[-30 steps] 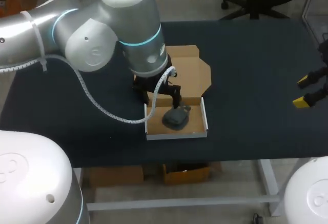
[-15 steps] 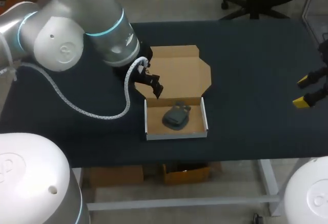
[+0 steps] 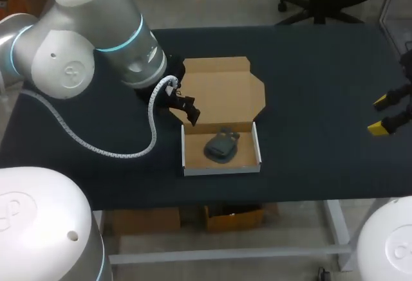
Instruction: Assemble the packaging by folding the flat box into shape, placing the metal phone stand inside, and closing the box properly
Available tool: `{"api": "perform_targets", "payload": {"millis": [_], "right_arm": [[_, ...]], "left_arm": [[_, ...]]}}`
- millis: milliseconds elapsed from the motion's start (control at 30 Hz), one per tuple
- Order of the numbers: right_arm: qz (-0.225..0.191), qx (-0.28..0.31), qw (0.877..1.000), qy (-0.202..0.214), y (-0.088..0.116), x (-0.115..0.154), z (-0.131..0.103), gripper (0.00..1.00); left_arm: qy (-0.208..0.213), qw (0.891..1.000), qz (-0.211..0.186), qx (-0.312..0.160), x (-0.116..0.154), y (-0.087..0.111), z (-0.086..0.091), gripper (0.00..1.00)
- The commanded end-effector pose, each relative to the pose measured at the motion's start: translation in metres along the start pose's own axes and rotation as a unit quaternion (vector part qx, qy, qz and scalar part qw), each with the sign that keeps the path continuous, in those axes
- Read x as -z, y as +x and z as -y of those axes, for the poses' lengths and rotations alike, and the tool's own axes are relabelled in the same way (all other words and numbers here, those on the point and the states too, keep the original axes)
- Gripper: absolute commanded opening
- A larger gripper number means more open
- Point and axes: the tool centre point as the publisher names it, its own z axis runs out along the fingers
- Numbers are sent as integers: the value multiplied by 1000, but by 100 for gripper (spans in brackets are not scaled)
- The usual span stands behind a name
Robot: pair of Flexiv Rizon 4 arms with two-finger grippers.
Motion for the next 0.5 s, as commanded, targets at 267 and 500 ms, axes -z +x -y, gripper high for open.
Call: {"api": "perform_targets", "payload": {"millis": [267, 500], "right_arm": [[-1, 1, 1000, -1, 0, 1, 0, 100], [-1, 1, 1000, -1, 0, 1, 0, 100]], "left_arm": [[27, 999, -34, -18, 2, -26, 14, 100], [33, 998, -51, -36, -2, -49, 24, 100]]}}
